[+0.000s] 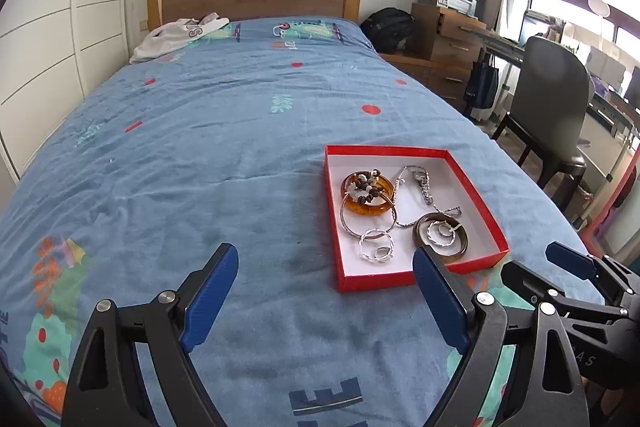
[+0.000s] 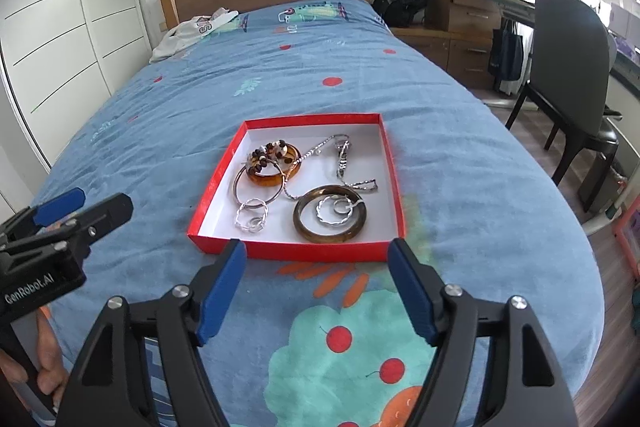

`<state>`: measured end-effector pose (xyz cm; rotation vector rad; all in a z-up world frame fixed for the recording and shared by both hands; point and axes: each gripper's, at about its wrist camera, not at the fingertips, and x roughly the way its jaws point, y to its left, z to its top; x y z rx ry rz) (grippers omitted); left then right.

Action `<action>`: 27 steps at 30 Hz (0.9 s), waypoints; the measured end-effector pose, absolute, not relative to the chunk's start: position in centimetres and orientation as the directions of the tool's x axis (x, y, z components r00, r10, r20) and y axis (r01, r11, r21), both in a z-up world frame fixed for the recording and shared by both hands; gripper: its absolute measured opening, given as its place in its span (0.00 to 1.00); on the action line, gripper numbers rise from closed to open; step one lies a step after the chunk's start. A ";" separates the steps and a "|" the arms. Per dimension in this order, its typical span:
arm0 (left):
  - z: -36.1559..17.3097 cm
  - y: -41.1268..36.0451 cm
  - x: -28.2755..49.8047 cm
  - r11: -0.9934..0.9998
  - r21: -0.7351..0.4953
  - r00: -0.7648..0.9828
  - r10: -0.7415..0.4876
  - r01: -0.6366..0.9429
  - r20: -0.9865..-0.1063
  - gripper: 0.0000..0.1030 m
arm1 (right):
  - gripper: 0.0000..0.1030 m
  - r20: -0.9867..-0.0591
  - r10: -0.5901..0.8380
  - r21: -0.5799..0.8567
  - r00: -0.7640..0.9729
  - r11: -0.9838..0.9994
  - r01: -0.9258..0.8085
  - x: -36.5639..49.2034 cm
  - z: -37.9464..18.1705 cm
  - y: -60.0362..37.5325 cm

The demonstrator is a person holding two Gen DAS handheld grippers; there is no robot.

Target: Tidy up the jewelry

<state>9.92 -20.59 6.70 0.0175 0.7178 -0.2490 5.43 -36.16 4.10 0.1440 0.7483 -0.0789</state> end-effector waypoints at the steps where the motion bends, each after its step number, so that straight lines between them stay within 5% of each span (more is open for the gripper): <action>1: 6.7 -20.5 9.9 0.971 -0.074 0.725 -0.221 0.229 -0.652 0.86 | 0.70 -0.678 -0.024 0.094 0.734 0.988 0.119 5.3 4.0 -36.2; 27: 4.4 -20.8 10.2 0.977 -0.066 0.725 -0.197 0.205 -0.660 0.93 | 0.71 -0.658 -0.054 0.093 0.751 0.984 0.152 5.2 2.2 -37.4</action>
